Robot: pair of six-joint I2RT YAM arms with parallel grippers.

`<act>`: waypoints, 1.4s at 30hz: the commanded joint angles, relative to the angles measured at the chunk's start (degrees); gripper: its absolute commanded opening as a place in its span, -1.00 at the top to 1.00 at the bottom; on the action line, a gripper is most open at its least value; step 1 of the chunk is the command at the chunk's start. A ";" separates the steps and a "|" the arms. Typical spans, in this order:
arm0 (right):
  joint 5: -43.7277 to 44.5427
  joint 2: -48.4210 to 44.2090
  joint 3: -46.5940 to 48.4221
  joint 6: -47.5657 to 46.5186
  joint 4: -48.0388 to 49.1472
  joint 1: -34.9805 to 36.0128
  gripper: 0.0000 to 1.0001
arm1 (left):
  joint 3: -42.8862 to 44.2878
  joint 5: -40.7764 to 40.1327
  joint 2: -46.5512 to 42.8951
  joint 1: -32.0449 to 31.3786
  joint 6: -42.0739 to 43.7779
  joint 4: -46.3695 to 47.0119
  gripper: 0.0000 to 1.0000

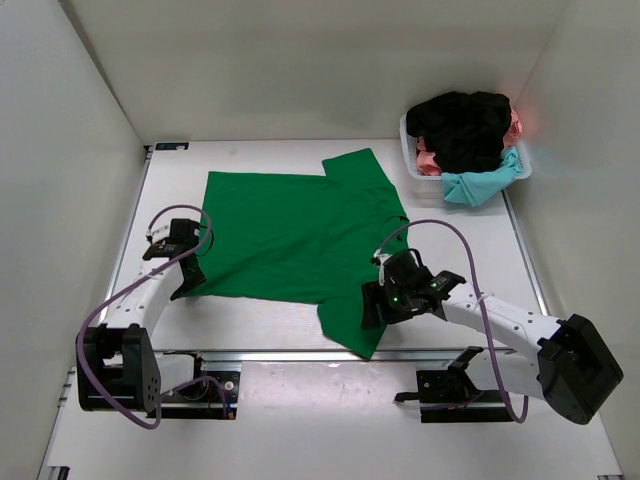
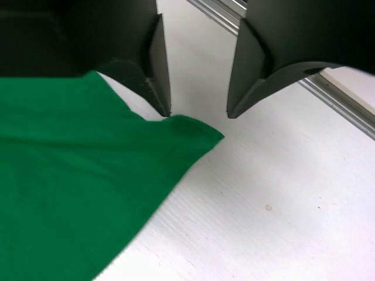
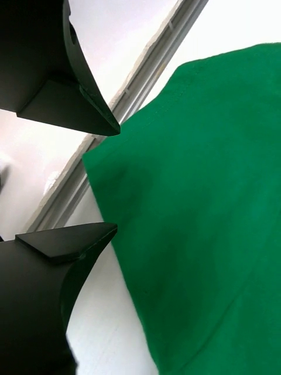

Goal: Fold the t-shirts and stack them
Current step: Grap the side of the flattened tshirt closest away from the robot with both arms

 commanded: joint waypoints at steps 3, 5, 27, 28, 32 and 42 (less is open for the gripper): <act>3.49 1.43 -0.08 -1.54 4.02 2.28 -0.17 | 0.00 -4.39 0.46 0.84 -0.15 2.57 -0.14; 4.28 2.31 0.53 -1.90 4.19 2.46 -0.18 | -0.62 -4.03 1.25 0.49 -0.84 3.37 -0.18; 19.67 4.60 1.59 6.72 -4.07 4.48 -0.24 | -1.33 1.07 8.82 -1.45 -2.52 8.21 0.42; 18.97 5.47 1.42 6.98 -3.55 4.75 -0.22 | -1.67 0.89 8.55 -1.45 -2.35 7.68 0.24; 17.82 8.98 2.03 7.59 -2.31 6.59 -0.04 | -1.86 0.54 7.76 -2.06 -1.38 7.24 -0.01; 18.09 9.01 2.03 2.94 -5.39 -3.66 1.00 | -1.86 5.20 6.71 -2.50 -0.58 5.75 -0.20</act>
